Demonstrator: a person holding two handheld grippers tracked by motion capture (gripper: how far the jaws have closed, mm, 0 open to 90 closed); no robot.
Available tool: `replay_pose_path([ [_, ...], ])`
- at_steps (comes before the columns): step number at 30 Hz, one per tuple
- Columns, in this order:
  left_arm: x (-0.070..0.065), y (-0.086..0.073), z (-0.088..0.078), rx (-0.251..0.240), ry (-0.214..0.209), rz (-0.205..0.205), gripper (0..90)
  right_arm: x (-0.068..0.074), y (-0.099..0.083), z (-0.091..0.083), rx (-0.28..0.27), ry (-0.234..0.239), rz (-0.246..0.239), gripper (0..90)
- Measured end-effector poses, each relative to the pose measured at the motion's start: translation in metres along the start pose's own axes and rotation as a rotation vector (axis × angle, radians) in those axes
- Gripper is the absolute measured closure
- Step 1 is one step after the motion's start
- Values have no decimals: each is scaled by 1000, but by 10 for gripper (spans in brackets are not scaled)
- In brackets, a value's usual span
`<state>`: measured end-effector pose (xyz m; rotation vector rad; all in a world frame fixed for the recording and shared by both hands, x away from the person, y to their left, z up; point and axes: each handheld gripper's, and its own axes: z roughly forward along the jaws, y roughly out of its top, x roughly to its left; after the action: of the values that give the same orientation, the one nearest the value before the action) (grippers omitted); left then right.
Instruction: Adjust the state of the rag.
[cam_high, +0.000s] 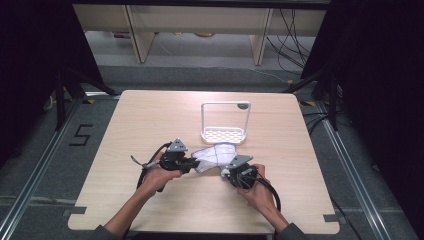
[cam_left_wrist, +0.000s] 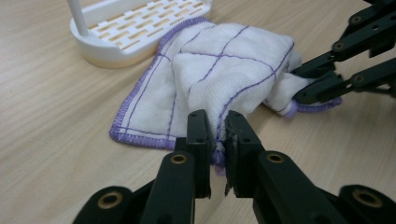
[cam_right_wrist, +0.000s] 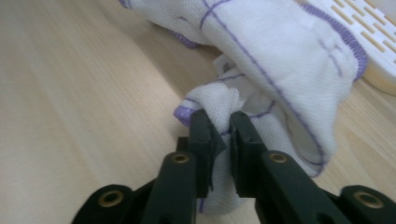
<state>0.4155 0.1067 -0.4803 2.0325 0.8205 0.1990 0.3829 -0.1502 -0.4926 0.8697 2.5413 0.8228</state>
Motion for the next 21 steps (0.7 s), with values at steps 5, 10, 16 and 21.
replay_pose_path([
  [5,2,6,-28,-47,2,15,830,-18,-2,-42,-114,126,51,842],
  [10,-15,12,-73,-98,-46,41,831,-27,-3,-93,-186,205,75,842],
  [16,-35,14,-113,-138,-146,46,828,-27,-4,-141,-269,327,85,842],
  [21,-15,4,-80,-62,-136,-26,820,-45,-8,-122,-200,317,127,836],
])
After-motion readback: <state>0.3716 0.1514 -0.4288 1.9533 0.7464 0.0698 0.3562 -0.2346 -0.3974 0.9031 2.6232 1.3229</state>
